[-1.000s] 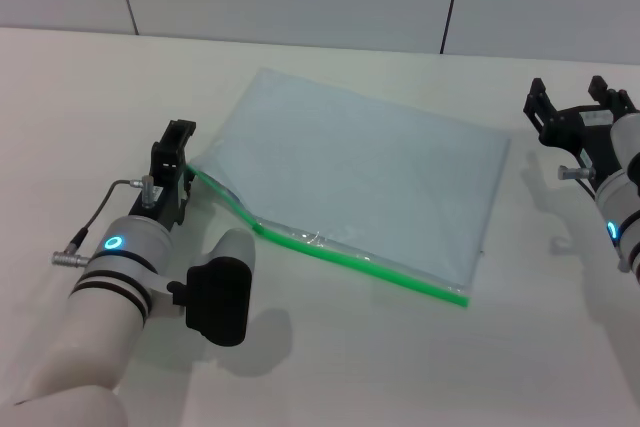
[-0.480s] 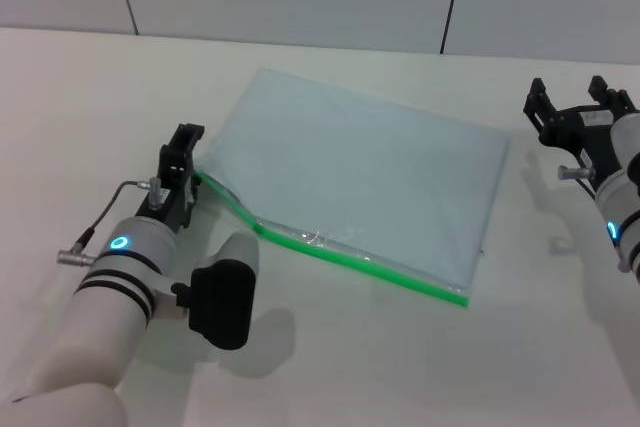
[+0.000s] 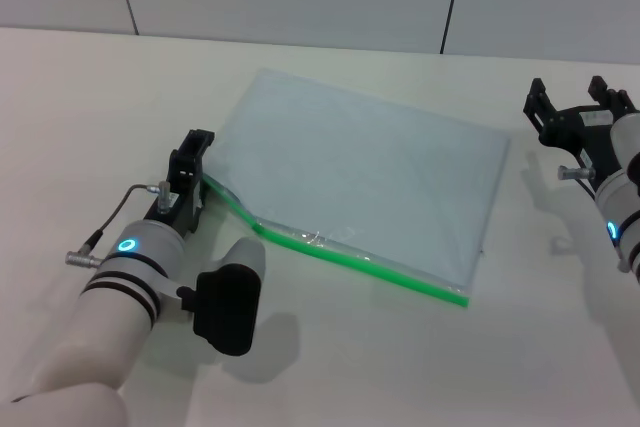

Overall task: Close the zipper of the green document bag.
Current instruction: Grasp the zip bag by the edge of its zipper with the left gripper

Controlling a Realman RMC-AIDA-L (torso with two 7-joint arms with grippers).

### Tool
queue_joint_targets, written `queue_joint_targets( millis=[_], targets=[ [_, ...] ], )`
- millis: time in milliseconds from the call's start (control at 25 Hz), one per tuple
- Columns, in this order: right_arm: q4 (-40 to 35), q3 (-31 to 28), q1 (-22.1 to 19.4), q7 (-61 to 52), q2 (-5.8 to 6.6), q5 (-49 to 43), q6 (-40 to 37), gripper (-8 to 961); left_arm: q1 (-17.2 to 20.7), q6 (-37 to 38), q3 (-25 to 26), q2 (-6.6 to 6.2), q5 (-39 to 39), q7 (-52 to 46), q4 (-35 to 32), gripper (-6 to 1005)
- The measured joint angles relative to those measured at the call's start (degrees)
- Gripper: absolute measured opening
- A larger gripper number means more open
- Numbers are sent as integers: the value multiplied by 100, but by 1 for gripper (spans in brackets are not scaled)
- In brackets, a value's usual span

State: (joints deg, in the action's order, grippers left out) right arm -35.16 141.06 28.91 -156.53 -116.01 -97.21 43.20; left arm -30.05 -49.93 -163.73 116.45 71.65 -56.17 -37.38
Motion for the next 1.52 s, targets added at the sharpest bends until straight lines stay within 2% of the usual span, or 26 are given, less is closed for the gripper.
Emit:
queue_joint_targets(
  millis=[560, 760, 1520],
  targets=[
    [0, 0, 0, 0, 0, 0, -5, 753, -51, 205, 0, 0, 207, -12, 19, 695],
    [-4, 0, 6, 0, 0, 0, -5, 753, -123, 208, 5, 58, 155, 40, 144, 695],
    [-12, 0, 26, -15, 0, 0, -5, 753, -206, 494, 2, 55, 372, 6, 116, 672]
  ],
)
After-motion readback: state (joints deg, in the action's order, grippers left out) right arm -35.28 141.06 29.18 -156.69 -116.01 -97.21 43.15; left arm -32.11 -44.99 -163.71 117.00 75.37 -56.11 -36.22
